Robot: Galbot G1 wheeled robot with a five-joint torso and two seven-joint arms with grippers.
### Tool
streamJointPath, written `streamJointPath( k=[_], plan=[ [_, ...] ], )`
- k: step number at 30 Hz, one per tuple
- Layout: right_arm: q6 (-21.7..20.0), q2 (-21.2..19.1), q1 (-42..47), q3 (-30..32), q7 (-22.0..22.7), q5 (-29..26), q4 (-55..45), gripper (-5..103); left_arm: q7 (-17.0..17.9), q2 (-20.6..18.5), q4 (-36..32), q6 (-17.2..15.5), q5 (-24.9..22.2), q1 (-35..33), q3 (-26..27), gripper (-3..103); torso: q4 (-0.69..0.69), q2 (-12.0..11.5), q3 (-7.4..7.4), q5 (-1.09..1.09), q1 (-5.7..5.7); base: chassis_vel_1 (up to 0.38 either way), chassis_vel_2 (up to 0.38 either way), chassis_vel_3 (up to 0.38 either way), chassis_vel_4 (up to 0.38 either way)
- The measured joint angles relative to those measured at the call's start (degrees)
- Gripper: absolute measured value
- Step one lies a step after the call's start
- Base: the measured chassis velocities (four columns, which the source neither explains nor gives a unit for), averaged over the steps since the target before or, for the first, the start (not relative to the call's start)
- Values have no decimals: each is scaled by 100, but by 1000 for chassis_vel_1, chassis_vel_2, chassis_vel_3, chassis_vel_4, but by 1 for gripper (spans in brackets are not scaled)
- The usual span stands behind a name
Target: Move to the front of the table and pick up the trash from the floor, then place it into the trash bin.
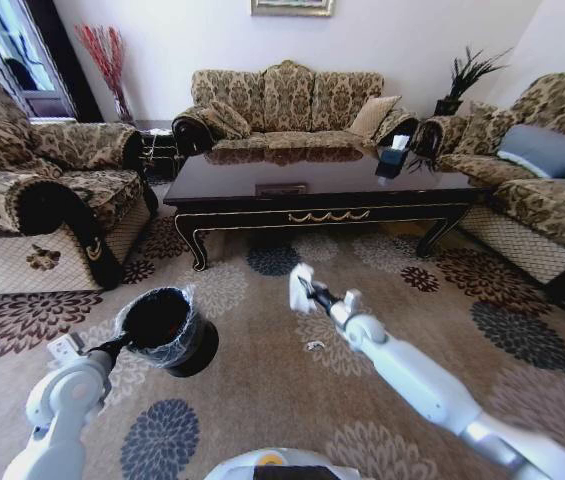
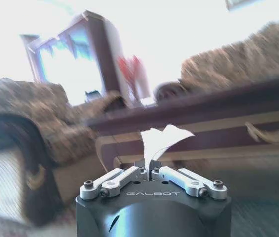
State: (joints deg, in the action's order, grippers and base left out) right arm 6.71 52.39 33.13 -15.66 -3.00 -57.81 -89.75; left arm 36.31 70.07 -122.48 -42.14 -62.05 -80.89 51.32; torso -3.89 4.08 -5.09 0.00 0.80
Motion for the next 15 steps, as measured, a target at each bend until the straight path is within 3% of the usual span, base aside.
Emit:
streamJointPath(
  k=[6,15],
  plan=[
    [448,269,-1301,-968,128,-242,-112,0,-46,-67,188,0,9,199,-231,4,0,-1,-1,-1,0,0,0,0,0],
    [636,772,-2372,-1793,108,-475,240,0,-152,-112,571,0,-7,561,-407,4,1,-1,-1,-2,0,0,0,0,0]
  ],
)
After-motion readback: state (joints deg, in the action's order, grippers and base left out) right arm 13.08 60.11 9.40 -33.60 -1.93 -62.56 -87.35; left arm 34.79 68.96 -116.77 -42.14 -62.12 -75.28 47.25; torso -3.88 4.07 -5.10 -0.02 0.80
